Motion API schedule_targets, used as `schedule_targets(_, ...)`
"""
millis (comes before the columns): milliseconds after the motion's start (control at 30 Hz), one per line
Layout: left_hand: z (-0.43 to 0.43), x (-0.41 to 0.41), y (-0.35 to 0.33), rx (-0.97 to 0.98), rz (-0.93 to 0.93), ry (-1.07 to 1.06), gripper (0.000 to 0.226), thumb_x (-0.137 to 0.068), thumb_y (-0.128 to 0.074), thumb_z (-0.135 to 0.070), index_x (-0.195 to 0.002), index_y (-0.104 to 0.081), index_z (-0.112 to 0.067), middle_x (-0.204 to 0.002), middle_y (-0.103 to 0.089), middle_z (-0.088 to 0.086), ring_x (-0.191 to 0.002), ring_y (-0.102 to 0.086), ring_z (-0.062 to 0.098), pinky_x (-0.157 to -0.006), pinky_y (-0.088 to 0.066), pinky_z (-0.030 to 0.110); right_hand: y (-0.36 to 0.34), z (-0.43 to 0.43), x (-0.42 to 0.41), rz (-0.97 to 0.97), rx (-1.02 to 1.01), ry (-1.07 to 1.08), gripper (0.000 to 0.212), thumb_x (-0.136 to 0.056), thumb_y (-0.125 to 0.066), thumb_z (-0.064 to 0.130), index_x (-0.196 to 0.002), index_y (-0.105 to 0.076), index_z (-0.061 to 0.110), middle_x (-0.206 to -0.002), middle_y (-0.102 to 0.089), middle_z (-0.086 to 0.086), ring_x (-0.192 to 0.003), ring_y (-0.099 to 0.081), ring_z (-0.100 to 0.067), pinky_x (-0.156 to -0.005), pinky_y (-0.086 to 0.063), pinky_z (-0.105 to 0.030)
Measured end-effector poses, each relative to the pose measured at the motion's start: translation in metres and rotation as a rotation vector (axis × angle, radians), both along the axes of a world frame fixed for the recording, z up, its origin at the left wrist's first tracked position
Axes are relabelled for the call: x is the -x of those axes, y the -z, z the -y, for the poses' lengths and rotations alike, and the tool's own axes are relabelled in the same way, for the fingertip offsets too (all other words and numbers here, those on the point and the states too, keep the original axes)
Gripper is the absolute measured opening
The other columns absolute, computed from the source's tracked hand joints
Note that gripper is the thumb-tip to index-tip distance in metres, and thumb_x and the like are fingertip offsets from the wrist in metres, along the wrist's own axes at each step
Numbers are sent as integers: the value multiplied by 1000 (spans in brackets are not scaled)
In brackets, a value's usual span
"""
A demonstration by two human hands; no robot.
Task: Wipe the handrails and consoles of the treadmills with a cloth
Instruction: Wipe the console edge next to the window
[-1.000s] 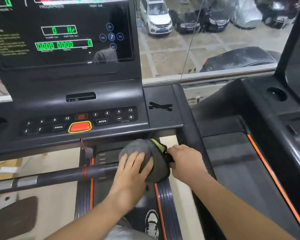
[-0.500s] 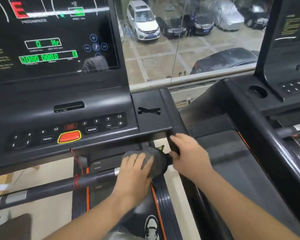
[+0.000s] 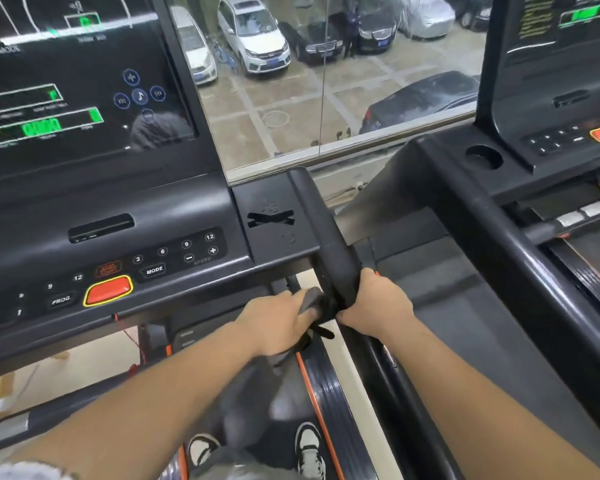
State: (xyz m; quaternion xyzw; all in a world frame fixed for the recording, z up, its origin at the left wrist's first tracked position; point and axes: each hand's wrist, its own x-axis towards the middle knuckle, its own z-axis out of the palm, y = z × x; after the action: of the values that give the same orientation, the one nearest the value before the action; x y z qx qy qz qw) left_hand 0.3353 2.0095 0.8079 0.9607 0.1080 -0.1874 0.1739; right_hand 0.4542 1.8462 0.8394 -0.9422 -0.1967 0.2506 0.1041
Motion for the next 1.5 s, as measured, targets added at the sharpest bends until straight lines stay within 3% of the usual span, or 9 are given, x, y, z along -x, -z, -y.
schedule_targets(133, 5, -17, -3, 216, -67, -269, 46, -107, -23, -55, -134, -52, -33, -137, -63, 10, -126, -58, 34, -103, -45, 41, -3, 5, 0, -4, -53, 28, 64, -71, -84, 49, -115, -51, 16, -109, -64, -3, -103, -66, -29, -72, -48, -33)
schedule_targets(267, 41, 40, 17, -270, 152, -101, 50, -92, -43, -40, -139, -51, -25, -125, -60, 12, -107, -59, 38, -93, -47, 51, 2, 10, 3, 25, -88, 31, 61, -71, -82, 54, -111, -51, 19, -107, -63, -1, -104, -65, -30, -74, -48, -34)
schedule_targets(367, 39, 53, 32, -357, 221, -7, 68, -79, -57, -35, -146, -44, -25, -128, -57, 16, -109, -55, 40, -94, -44, 55, 5, 11, 4, 55, -108, 25, 54, -74, -80, 52, -102, -44, 23, -95, -54, 3, -101, -64, -29, -71, -43, -32)
schedule_targets(467, 34, 22, 23, -432, 163, 8, 65, -97, -44, -43, -158, -25, -30, -134, -52, 12, -112, -54, 34, -89, -45, 46, 7, 9, 4, 69, -104, 21, 51, -77, -78, 49, -101, -42, 23, -93, -53, 4, -96, -64, -28, -70, -43, -32)
schedule_targets(767, 11, -48, 0, 384, -134, -411, 36, -106, -34, -38, -112, -64, -18, -131, -66, 14, -118, -60, 31, -100, -45, 36, 7, 9, 5, 62, -76, 36, 51, -77, -76, 55, -107, -48, 23, -96, -55, 4, -100, -62, -26, -71, -42, -32)
schedule_targets(933, 52, 19, 14, -206, 198, -127, 53, -91, -58, -32, -142, -46, -26, -124, -59, 14, -107, -56, 37, -91, -44, 47, 14, 12, 9, 74, -92, 34, 48, -80, -73, 50, -109, -48, 22, -103, -64, 1, -103, -65, -29, -72, -45, -34)
schedule_targets(1133, 33, 21, 29, -424, 272, 140, 75, -89, -60, -37, -157, -30, -24, -130, -55, 19, -106, -57, 38, -85, -48, 48, 9, 9, 10, 88, -53, 18, 47, -86, -70, 48, -113, -45, 18, -103, -63, -1, -103, -65, -30, -70, -41, -33)
schedule_targets(1233, 30, -7, 15, -347, 151, 113, 60, -104, -38, -43, -158, -20, -27, -125, -54, 10, -108, -57, 32, -81, -49, 42, 9, 8, 12, 108, -30, -11, 47, -88, -68, 44, -114, -41, 15, -96, -57, 0, -102, -65, -30, -67, -37, -32)
schedule_targets(1500, 10, -37, 6, 154, -33, -198, 33, -106, -33, -27, -131, -53, -26, -126, -66, 6, -118, -60, 33, -94, -48, 38, 6, 1, 9, 95, 41, -16, 50, -90, -67, 46, -119, -42, 13, -107, -64, -4, -107, -65, -33, -69, -40, -34)
